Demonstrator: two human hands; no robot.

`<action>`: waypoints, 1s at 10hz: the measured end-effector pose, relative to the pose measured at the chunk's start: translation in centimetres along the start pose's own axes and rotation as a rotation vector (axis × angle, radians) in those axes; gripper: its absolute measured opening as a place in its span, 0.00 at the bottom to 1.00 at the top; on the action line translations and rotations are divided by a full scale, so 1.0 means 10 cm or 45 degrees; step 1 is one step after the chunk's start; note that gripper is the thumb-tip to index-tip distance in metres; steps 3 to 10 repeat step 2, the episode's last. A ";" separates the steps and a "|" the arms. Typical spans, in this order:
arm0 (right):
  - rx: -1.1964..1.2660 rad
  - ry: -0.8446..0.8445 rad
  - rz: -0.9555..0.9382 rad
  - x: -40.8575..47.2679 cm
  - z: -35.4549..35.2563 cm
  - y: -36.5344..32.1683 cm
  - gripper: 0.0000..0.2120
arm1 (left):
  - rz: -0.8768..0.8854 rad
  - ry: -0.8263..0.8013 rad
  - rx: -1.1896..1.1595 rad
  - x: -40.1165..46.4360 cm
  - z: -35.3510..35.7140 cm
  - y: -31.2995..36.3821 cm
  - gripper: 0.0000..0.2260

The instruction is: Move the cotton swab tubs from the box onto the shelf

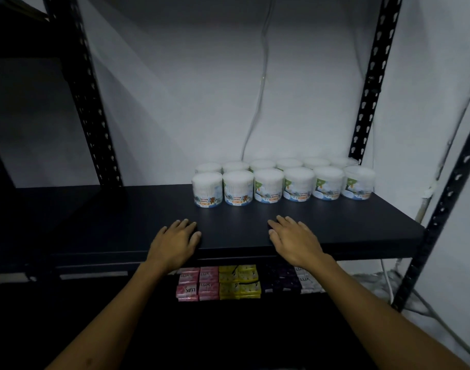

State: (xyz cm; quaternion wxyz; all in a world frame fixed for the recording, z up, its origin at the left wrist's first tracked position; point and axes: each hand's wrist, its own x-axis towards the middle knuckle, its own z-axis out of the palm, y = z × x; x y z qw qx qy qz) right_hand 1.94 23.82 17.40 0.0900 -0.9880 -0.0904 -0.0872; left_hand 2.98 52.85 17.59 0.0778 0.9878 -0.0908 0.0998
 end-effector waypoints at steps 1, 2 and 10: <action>0.070 -0.030 -0.010 -0.28 -0.02 0.10 0.25 | 0.039 0.017 -0.019 -0.22 0.09 -0.05 0.24; 0.241 -0.107 -0.041 -0.48 -0.25 0.24 0.25 | 0.086 -0.030 -0.251 -0.35 -0.02 -0.17 0.22; 0.241 -0.107 -0.041 -0.48 -0.25 0.24 0.25 | 0.086 -0.030 -0.251 -0.35 -0.02 -0.17 0.22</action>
